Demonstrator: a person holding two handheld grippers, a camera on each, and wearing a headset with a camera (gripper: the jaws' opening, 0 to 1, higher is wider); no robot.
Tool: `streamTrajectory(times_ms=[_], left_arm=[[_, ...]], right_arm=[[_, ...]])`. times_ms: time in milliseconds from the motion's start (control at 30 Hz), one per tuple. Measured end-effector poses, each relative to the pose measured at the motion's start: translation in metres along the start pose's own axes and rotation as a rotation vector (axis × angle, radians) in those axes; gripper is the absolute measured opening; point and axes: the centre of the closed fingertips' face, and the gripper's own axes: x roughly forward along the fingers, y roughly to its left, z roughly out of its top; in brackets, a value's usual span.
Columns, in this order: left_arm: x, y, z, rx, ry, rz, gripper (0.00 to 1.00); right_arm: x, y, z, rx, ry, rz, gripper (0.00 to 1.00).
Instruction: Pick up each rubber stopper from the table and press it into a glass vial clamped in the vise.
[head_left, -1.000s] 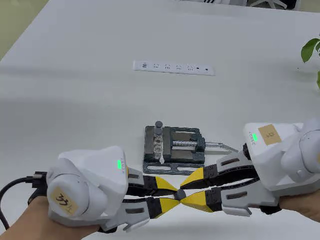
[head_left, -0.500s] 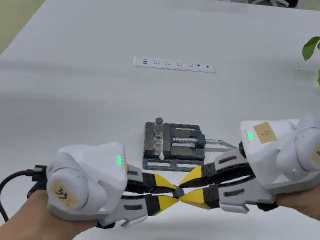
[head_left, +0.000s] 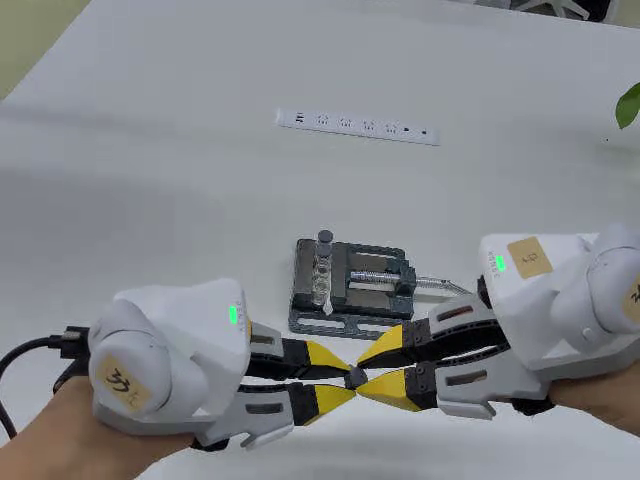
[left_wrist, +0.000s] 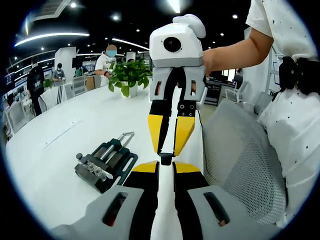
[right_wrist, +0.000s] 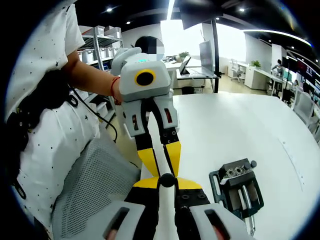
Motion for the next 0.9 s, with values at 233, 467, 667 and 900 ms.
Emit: streamTrajectory(times_ms=[233,467,667,900], left_arm=[[-0.008,0.010,-0.005,-0.040,-0.022,0.054,0.19],[-0.018,0.021,-0.011,-0.074,-0.050,0.114,0.34],[-0.028,0.032,-0.013,-0.085,-0.108,0.170,0.47],[-0.036,0.045,-0.019,-0.105,-0.158,0.230,0.65]], right_arm=[[-0.005,-0.012,0.002,0.002,0.015,-0.023,0.05],[-0.011,-0.032,0.006,0.005,0.039,-0.062,0.05],[-0.012,-0.057,0.012,-0.003,0.084,-0.110,0.05],[-0.007,-0.089,0.023,0.002,0.119,-0.154,0.05]])
